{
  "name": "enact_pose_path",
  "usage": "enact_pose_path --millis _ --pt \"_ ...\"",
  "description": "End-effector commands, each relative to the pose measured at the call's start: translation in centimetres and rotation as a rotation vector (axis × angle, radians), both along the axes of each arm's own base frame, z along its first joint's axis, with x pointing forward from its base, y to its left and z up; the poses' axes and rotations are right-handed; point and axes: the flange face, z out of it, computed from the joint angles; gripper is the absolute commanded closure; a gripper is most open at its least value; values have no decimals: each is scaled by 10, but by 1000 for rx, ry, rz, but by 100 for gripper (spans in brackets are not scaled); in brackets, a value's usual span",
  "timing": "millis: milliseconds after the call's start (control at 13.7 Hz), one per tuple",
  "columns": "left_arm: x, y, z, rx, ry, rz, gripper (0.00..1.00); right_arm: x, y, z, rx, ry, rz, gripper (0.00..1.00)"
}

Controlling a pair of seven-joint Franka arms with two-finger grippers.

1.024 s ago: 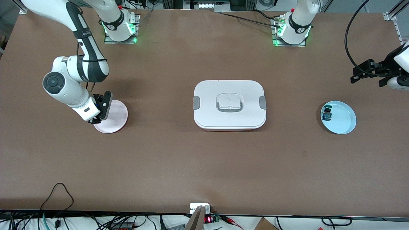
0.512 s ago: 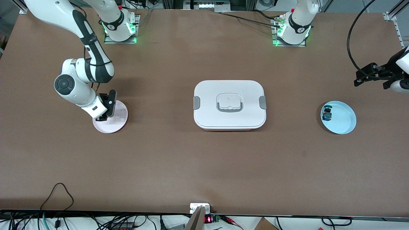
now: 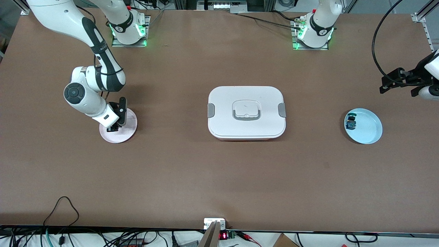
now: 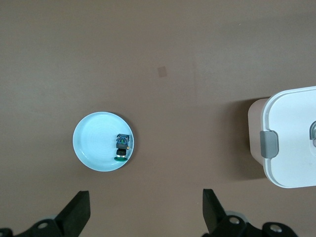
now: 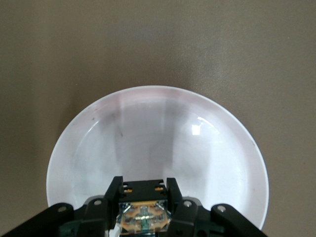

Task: Transfer orange switch to right arm and place
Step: 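Lower the orange switch onto the white plate with the right gripper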

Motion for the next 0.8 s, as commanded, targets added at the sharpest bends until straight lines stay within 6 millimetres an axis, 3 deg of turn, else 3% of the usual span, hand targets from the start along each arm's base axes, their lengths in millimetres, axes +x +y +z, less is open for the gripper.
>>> enact_pose_path --millis 0,366,439,512,732 --pt "5 -2 8 29 -15 -7 0 0 2 -2 2 -22 21 100" --pt "5 -1 8 28 -15 -5 0 -1 2 -6 3 -12 9 96" --pt "5 0 8 28 -15 -4 0 -2 3 -5 3 -9 6 66" --pt "5 0 7 28 -14 -2 0 -3 3 -5 2 0 4 1" --pt "7 5 4 23 -9 7 0 -1 9 8 8 -2 13 0"
